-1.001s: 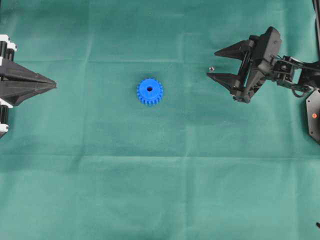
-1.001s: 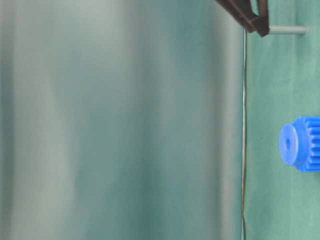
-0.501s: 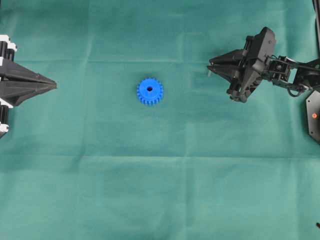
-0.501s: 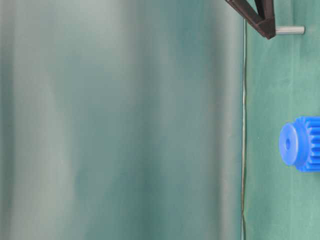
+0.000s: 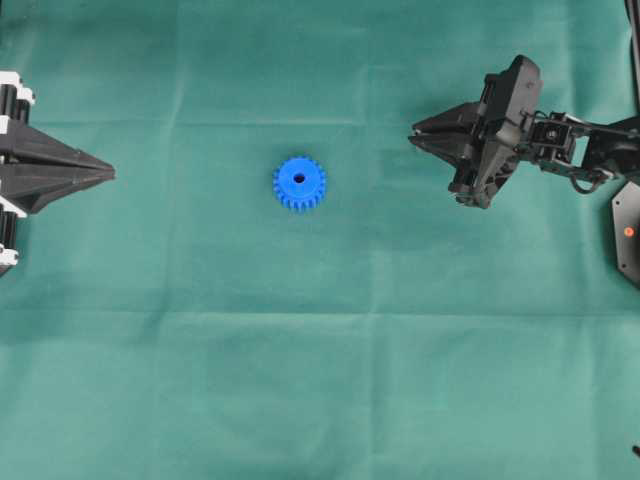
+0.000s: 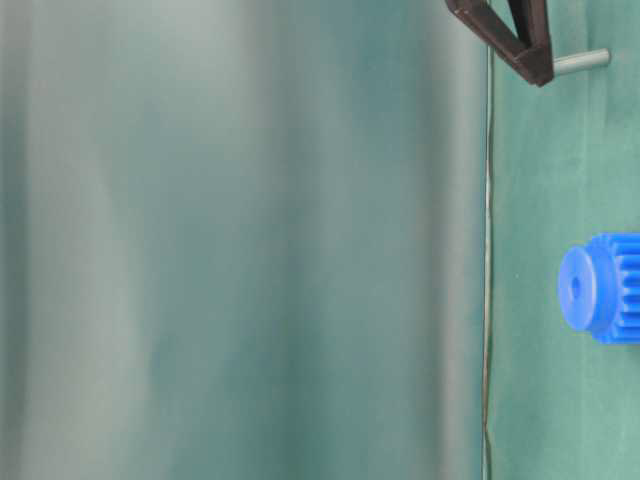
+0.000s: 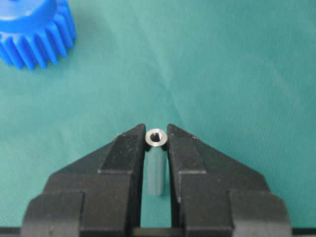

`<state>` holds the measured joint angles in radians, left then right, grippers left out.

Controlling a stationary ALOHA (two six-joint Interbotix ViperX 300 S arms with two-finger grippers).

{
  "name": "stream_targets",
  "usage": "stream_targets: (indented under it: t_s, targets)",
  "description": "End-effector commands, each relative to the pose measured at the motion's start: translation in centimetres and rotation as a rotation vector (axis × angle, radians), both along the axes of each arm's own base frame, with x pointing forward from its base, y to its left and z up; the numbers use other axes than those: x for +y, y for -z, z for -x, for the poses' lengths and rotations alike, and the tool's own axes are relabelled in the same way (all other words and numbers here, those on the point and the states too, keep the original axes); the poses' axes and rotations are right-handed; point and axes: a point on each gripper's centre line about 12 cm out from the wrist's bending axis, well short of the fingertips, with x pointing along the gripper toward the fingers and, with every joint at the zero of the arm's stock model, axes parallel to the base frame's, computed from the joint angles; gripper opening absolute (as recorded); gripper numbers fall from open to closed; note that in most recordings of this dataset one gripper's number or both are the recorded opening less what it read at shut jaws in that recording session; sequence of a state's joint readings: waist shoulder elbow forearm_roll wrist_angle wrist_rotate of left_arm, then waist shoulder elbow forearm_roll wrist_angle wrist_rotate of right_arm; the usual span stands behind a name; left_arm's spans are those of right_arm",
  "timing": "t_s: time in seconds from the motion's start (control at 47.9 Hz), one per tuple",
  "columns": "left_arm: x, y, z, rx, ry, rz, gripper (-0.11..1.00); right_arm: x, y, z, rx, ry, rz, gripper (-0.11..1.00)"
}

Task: Insert the shaft placed at a random location into the center hole of the small gear at another random location.
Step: 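Carry the held shaft left over the blue gear's center hole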

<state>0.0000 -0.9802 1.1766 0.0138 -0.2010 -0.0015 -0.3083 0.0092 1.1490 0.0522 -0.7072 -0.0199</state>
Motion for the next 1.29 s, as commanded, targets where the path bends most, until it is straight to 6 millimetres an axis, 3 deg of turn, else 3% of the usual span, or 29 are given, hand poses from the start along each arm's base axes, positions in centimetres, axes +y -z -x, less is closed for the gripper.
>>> stream_targets:
  t_s: [0.0,0.292,0.605,1.273]
  targets:
    - [0.0,-1.0,-0.2,-0.023,0.002,-0.003,0.0,-0.1,-2.6,-0.8,-0.058,-0.002,0.011,0.14]
    - [0.0,-0.9,-0.2,-0.018,0.001,-0.001,0.0,0.5,-7.3,-0.4,-0.125,-0.021,0.028,0.14]
    - [0.0,-0.9,-0.2,-0.015,0.001,0.002,0.0,0.7,-7.4,-1.2,-0.128,-0.036,0.028,0.14]
    - [0.0,-0.9,-0.2,-0.017,0.001,0.003,0.0,3.2,-7.5,-12.9,-0.168,-0.171,0.024,0.14]
